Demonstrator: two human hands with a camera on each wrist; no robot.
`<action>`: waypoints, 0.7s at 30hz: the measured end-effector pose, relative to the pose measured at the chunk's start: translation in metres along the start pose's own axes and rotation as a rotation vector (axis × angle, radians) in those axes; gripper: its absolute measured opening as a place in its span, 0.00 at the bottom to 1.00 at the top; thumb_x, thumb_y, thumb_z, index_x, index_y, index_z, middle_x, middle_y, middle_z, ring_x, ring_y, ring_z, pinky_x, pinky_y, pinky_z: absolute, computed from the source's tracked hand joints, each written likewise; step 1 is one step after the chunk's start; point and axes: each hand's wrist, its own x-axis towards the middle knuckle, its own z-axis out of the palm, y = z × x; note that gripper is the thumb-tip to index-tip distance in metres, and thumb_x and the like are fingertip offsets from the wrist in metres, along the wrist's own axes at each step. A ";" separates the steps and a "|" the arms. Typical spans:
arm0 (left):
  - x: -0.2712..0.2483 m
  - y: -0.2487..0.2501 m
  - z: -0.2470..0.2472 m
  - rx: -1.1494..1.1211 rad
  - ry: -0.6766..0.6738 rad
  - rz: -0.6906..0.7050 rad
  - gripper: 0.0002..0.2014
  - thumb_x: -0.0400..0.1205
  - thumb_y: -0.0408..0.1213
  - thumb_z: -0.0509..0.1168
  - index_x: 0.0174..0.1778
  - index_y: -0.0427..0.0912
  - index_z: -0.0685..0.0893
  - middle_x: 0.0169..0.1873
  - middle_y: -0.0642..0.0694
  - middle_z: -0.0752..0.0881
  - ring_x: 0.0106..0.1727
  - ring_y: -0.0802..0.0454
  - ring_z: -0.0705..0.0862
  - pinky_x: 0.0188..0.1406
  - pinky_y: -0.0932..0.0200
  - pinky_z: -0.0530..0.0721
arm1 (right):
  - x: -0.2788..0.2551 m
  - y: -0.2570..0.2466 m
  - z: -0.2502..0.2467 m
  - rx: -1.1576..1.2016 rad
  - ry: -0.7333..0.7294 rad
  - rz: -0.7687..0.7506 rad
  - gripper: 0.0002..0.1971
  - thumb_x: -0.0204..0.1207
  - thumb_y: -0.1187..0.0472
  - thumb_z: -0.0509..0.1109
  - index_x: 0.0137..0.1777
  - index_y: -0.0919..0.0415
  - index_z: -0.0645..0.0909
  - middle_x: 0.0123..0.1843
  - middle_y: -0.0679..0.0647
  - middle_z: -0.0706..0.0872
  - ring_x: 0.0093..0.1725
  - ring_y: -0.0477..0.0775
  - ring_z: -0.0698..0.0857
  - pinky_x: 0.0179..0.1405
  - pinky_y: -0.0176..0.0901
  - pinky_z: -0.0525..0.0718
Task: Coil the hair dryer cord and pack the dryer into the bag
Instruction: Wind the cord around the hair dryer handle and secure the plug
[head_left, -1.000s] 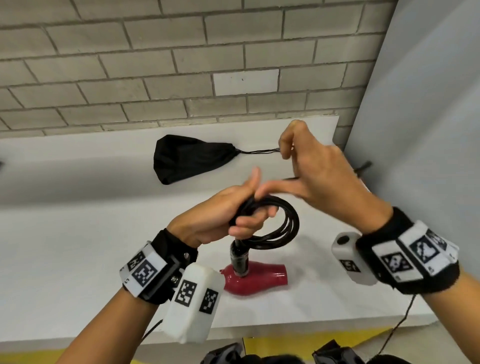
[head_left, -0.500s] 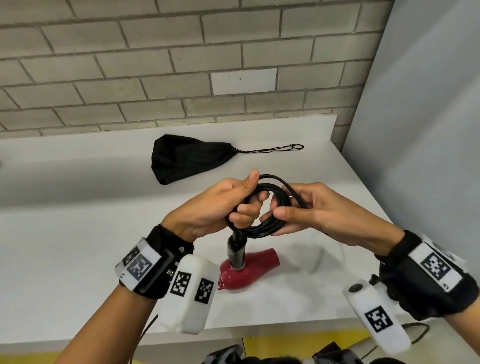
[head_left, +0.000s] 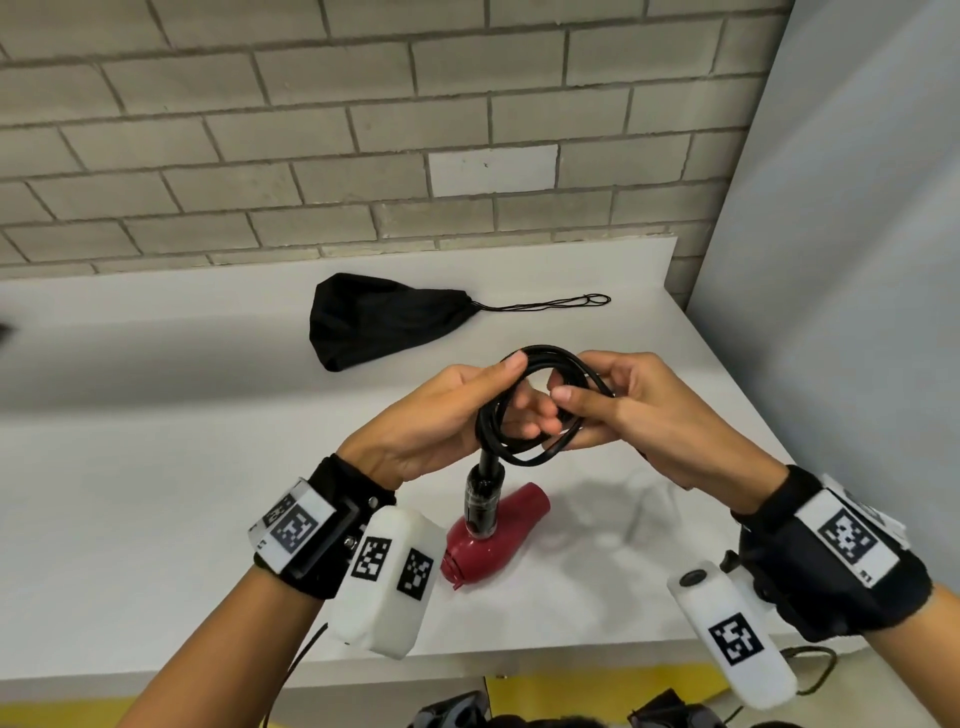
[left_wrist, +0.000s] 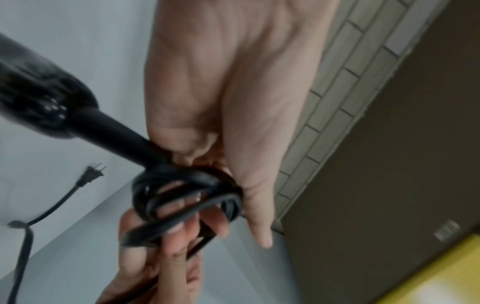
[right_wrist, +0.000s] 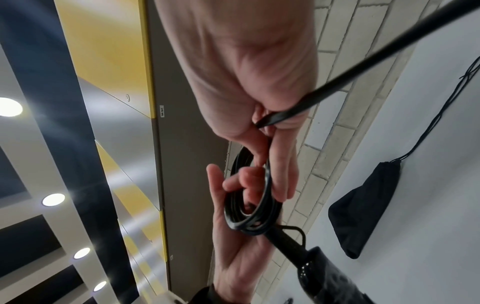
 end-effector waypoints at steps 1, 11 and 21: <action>-0.001 -0.004 -0.002 -0.013 -0.015 0.018 0.19 0.72 0.56 0.69 0.27 0.44 0.82 0.38 0.47 0.89 0.44 0.53 0.88 0.47 0.64 0.84 | 0.000 0.001 0.001 0.006 0.009 0.003 0.05 0.79 0.70 0.67 0.50 0.72 0.81 0.37 0.59 0.86 0.39 0.54 0.90 0.44 0.45 0.90; -0.005 -0.006 -0.004 0.109 0.093 0.070 0.21 0.79 0.54 0.51 0.29 0.42 0.73 0.29 0.51 0.86 0.29 0.57 0.84 0.37 0.65 0.81 | 0.000 0.012 0.009 0.086 0.008 -0.030 0.02 0.79 0.71 0.66 0.47 0.69 0.80 0.42 0.66 0.84 0.44 0.57 0.90 0.46 0.45 0.90; -0.005 0.011 -0.009 0.042 0.131 0.009 0.23 0.79 0.59 0.53 0.26 0.46 0.68 0.21 0.54 0.61 0.20 0.58 0.62 0.24 0.66 0.64 | -0.013 0.012 -0.034 -0.566 -0.062 -0.254 0.09 0.77 0.50 0.66 0.46 0.55 0.79 0.23 0.50 0.74 0.20 0.42 0.69 0.22 0.30 0.71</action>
